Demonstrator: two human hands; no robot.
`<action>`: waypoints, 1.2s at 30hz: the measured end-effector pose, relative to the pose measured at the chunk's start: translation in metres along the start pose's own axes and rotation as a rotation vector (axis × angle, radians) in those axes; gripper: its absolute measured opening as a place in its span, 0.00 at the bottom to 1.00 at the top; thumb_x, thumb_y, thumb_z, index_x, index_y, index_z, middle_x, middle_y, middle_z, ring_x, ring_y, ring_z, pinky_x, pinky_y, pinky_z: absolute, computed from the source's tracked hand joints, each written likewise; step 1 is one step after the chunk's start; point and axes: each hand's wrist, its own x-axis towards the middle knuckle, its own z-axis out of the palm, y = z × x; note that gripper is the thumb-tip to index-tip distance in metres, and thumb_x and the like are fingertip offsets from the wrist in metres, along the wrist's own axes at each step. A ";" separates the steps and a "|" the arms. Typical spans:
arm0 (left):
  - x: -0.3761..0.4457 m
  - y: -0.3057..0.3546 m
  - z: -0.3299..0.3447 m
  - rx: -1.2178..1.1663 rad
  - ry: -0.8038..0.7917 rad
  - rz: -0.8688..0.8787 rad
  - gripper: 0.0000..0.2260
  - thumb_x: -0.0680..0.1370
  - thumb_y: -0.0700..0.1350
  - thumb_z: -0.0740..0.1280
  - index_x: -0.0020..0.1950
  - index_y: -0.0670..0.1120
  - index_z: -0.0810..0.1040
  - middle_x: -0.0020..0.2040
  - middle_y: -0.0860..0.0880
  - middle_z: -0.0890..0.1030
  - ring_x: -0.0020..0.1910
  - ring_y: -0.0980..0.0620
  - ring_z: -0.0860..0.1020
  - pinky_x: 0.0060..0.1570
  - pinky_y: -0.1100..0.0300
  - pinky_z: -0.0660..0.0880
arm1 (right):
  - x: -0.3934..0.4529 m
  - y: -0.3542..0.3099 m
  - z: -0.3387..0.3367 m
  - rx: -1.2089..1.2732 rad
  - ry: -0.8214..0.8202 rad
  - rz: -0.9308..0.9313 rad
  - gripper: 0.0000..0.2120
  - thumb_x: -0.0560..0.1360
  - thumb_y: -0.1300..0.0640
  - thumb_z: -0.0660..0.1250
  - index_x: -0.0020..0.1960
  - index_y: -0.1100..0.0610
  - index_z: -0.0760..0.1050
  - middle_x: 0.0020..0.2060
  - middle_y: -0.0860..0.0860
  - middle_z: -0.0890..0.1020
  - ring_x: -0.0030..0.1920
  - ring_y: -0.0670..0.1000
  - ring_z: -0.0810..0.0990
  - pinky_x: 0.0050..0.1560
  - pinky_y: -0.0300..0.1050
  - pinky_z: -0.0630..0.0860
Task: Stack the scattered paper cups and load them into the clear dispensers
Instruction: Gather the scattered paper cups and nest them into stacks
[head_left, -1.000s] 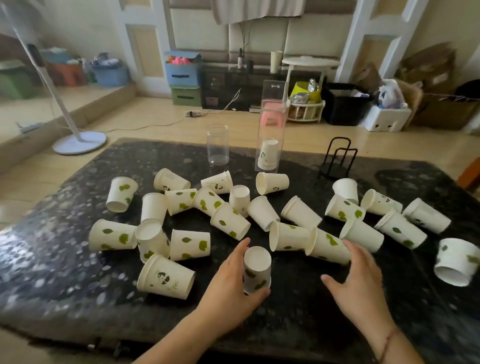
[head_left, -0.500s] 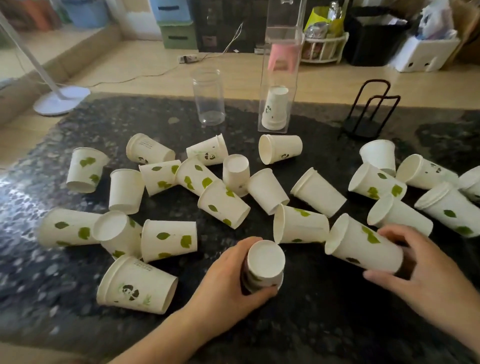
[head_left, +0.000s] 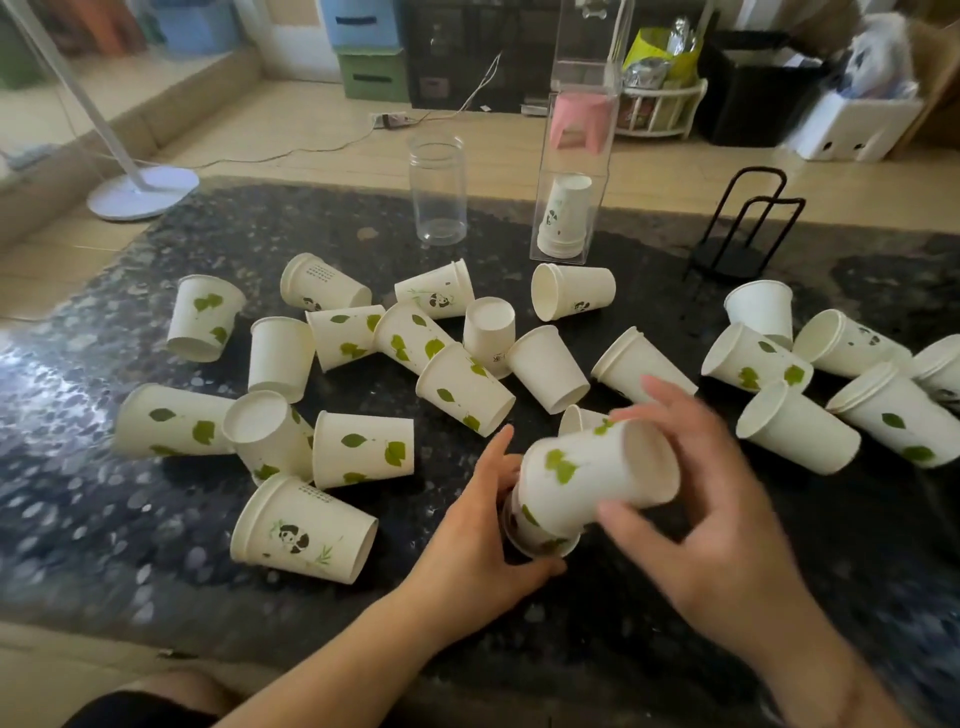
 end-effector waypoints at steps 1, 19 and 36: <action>-0.002 0.000 -0.001 -0.020 0.004 0.003 0.54 0.69 0.50 0.79 0.77 0.65 0.41 0.68 0.72 0.67 0.69 0.69 0.67 0.70 0.70 0.63 | 0.002 -0.002 0.009 -0.106 -0.029 -0.030 0.39 0.67 0.55 0.77 0.70 0.37 0.62 0.61 0.35 0.74 0.64 0.40 0.73 0.60 0.28 0.68; 0.002 0.000 -0.007 0.082 0.045 -0.009 0.42 0.68 0.57 0.78 0.73 0.68 0.55 0.73 0.70 0.63 0.73 0.68 0.61 0.75 0.59 0.63 | 0.024 0.037 -0.011 -0.481 0.117 0.071 0.27 0.71 0.58 0.72 0.67 0.45 0.69 0.61 0.40 0.73 0.64 0.42 0.70 0.66 0.45 0.71; 0.008 0.036 -0.002 0.044 0.263 0.274 0.41 0.70 0.58 0.75 0.76 0.65 0.53 0.77 0.63 0.56 0.77 0.53 0.61 0.73 0.46 0.66 | -0.001 0.053 -0.053 0.087 0.177 0.178 0.32 0.66 0.62 0.77 0.64 0.40 0.70 0.57 0.41 0.77 0.60 0.43 0.76 0.55 0.43 0.77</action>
